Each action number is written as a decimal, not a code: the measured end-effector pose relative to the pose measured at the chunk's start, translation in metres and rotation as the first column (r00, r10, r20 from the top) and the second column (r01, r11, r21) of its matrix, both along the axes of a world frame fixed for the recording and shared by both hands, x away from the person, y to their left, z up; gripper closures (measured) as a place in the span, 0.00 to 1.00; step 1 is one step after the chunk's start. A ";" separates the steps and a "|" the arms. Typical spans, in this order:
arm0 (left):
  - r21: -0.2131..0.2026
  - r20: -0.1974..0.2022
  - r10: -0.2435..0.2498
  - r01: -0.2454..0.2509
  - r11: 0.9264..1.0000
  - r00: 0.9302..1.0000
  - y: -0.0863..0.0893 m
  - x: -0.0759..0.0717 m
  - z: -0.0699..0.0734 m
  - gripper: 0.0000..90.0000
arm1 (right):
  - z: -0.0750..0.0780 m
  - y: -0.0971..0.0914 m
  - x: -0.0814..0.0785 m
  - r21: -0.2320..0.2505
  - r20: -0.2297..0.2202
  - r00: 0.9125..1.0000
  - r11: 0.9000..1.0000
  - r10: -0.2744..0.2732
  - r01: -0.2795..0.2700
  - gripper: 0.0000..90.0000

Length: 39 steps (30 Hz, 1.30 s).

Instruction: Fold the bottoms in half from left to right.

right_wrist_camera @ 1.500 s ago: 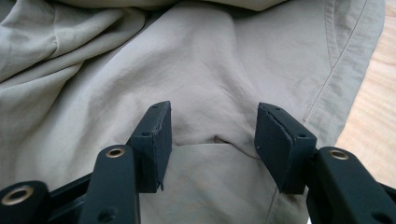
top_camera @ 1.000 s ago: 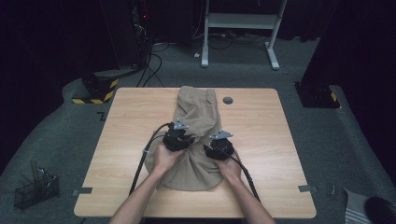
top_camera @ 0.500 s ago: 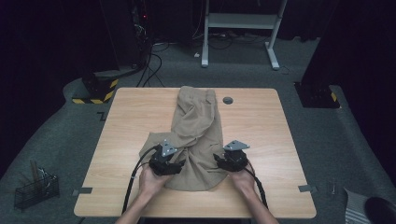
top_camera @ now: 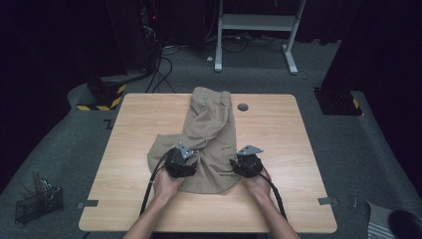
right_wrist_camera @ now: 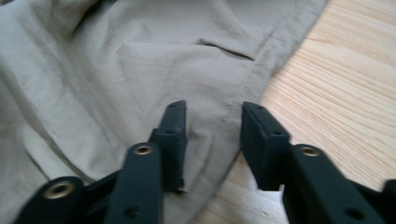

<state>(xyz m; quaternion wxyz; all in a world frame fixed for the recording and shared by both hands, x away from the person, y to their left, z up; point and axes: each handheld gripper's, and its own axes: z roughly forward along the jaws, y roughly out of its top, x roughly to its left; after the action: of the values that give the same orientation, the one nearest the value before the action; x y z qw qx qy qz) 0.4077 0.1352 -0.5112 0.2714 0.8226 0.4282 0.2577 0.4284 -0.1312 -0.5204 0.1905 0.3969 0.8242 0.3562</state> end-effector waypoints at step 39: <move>-0.049 0.046 -0.018 0.020 0.999 0.999 0.019 -0.048 0.003 0.39 | 0.025 -0.037 -0.065 0.038 0.070 0.997 0.998 0.038 -0.041 0.68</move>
<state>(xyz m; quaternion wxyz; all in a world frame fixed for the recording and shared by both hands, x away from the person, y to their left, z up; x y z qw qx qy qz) 0.3594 0.1537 -0.5081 0.3035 0.8136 0.4203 0.2631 0.3630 -0.1687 -0.4956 0.2038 0.3715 0.8177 0.3897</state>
